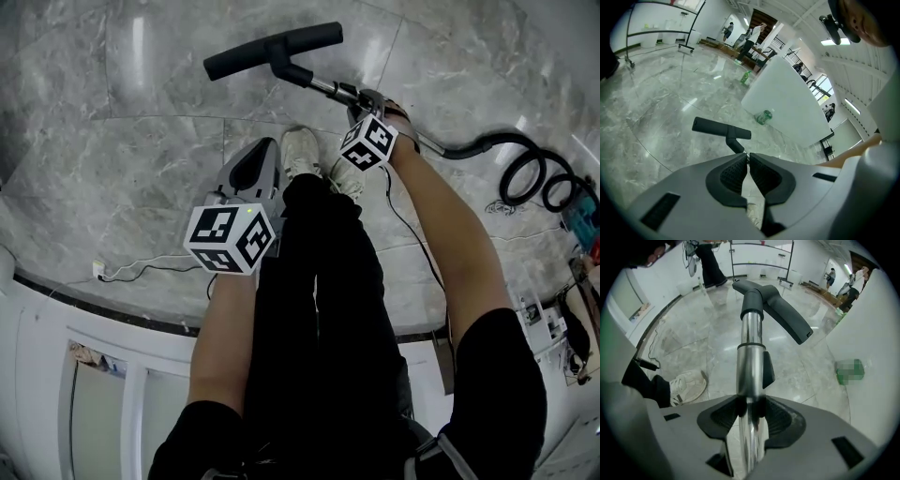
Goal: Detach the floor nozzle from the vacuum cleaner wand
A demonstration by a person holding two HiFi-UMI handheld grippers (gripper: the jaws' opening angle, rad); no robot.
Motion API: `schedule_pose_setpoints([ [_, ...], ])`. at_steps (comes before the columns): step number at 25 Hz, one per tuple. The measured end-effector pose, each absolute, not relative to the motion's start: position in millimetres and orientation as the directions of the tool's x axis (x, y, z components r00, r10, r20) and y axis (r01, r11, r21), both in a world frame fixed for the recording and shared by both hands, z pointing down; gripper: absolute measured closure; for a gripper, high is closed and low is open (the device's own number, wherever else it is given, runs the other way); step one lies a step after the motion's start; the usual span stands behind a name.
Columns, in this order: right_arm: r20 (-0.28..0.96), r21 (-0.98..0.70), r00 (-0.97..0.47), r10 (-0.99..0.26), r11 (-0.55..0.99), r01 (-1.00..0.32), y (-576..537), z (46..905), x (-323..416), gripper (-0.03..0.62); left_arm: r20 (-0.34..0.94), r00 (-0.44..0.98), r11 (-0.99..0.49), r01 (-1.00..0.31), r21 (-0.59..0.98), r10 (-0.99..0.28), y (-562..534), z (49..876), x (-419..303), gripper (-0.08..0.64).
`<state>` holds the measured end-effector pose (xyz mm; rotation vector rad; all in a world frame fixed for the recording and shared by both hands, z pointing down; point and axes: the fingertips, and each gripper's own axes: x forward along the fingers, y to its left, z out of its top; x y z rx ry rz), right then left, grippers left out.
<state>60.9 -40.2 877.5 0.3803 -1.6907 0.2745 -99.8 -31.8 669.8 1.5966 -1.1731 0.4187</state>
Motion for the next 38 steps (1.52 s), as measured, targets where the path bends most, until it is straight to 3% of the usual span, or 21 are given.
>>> schedule_pose_setpoints([
  [3,0.972,0.038,-0.198,-0.130,0.910,-0.413,-49,819,57,0.405,0.724,0.473,0.069,-0.812,0.579,-0.501,-36,637,-90,0.554],
  [10,0.913,0.050,-0.335,-0.231,0.881,-0.470,-61,687,65,0.407,0.638,0.542,0.031,-0.748,0.663,-0.547,-47,563,-54,0.349],
  [12,0.894,0.059,-0.363,-0.262,0.872,-0.485,-59,655,74,0.405,0.604,0.531,0.026,-0.738,0.675,-0.594,-56,537,-46,0.324],
  [19,0.843,0.071,-0.431,-0.322,0.861,-0.504,-31,574,106,0.405,0.430,0.620,-0.011,-0.577,0.816,-0.657,-74,475,16,0.319],
  [23,0.830,0.065,-0.456,-0.320,0.868,-0.492,-12,548,115,0.405,0.362,0.623,-0.059,-0.549,0.834,-0.693,-81,448,38,0.321],
  [26,0.825,0.055,-0.467,-0.317,0.869,-0.493,0,536,123,0.405,0.328,0.637,-0.116,-0.552,0.826,-0.697,-78,432,52,0.331],
  [28,0.822,0.051,-0.471,-0.320,0.866,-0.498,4,531,128,0.407,0.326,0.624,-0.143,-0.581,0.801,-0.710,-75,423,58,0.383],
  [35,0.810,0.117,-0.412,-0.417,0.804,-0.583,-4,522,138,0.407,0.348,0.470,-0.090,-0.688,0.720,-0.811,-77,407,64,0.388],
  [38,0.787,0.012,-0.513,-0.343,0.840,-0.542,0,517,128,0.405,0.257,0.533,-0.211,-0.665,0.716,-0.806,-78,396,63,0.390],
])
